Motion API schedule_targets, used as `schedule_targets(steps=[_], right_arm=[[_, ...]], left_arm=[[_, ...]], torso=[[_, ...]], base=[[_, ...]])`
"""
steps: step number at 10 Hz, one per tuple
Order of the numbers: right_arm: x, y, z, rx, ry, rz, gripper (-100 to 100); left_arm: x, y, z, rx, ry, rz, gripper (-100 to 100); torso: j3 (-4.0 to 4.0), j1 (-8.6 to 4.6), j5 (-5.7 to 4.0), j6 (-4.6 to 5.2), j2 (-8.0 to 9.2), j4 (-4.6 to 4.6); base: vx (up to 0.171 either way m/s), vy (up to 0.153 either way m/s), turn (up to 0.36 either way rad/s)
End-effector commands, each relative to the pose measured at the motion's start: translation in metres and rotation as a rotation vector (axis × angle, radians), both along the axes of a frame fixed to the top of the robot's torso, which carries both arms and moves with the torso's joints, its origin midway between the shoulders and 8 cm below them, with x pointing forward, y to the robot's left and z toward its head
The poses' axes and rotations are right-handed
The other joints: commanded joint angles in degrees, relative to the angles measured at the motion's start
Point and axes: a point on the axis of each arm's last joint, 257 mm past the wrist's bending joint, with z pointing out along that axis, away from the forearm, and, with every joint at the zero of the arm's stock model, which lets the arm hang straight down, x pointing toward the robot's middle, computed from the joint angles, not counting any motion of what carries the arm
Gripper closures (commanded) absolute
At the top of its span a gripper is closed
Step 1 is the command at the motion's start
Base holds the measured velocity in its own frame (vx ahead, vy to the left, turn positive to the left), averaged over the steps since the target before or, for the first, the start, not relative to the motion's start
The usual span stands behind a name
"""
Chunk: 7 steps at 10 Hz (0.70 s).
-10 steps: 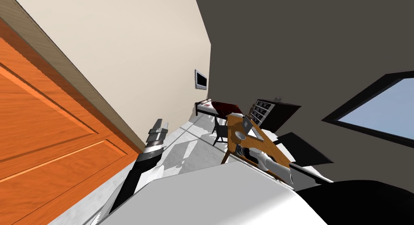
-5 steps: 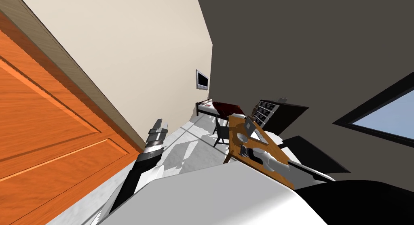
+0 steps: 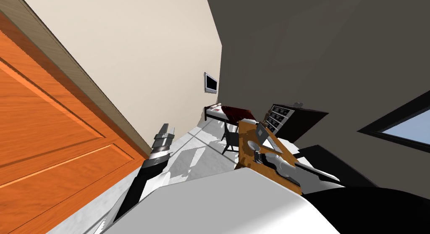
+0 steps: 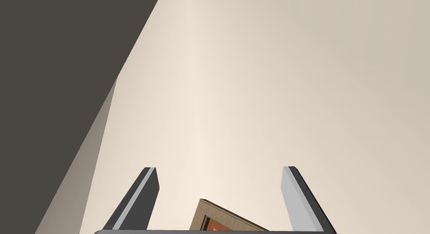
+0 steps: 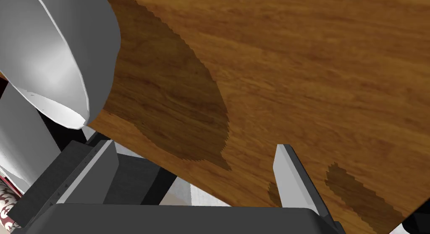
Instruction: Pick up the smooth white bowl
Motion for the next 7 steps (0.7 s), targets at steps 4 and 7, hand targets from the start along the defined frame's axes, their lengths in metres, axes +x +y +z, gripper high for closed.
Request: schedule_targets(steps=[4,7], right_arm=[[-0.019,-0.043,0.010,-0.129,0.075,0.042,-100],[-0.028,-0.054,0.011,-0.167,0.108,0.060,-100]], left_arm=[[0.000,0.000,0.000,0.000,0.000,0.000,0],[0.000,0.000,0.000,0.000,0.000,0.000,0]], torso=[[-0.06,-0.15,-0.04,0.01,-0.10,-0.02],[-0.02,-0.07,-0.03,0.01,-0.02,-0.01]], base=[[0.077,-0.063,0.047],[0.052,-0.050,0.020]])
